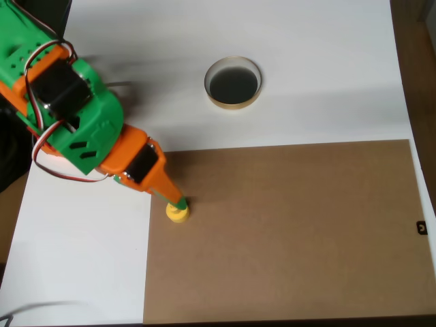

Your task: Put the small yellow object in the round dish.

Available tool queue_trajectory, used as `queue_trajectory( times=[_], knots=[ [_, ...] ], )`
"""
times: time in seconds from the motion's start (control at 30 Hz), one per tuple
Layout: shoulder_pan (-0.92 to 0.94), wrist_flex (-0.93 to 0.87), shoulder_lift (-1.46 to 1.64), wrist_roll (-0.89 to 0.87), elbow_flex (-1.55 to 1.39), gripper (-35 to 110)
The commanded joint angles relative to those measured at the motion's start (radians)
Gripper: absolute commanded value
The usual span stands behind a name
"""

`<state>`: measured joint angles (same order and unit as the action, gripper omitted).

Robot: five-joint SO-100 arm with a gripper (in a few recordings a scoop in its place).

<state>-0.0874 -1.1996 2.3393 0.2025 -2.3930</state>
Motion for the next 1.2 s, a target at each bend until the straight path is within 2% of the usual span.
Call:
queue_trajectory(
  times=[0.0, 1.17],
  knots=[
    [-0.052, -0.008, -0.020, 0.003, 0.071, 22],
    [-0.051, 0.187, -0.330, -0.040, 0.057, 20]
  ],
)
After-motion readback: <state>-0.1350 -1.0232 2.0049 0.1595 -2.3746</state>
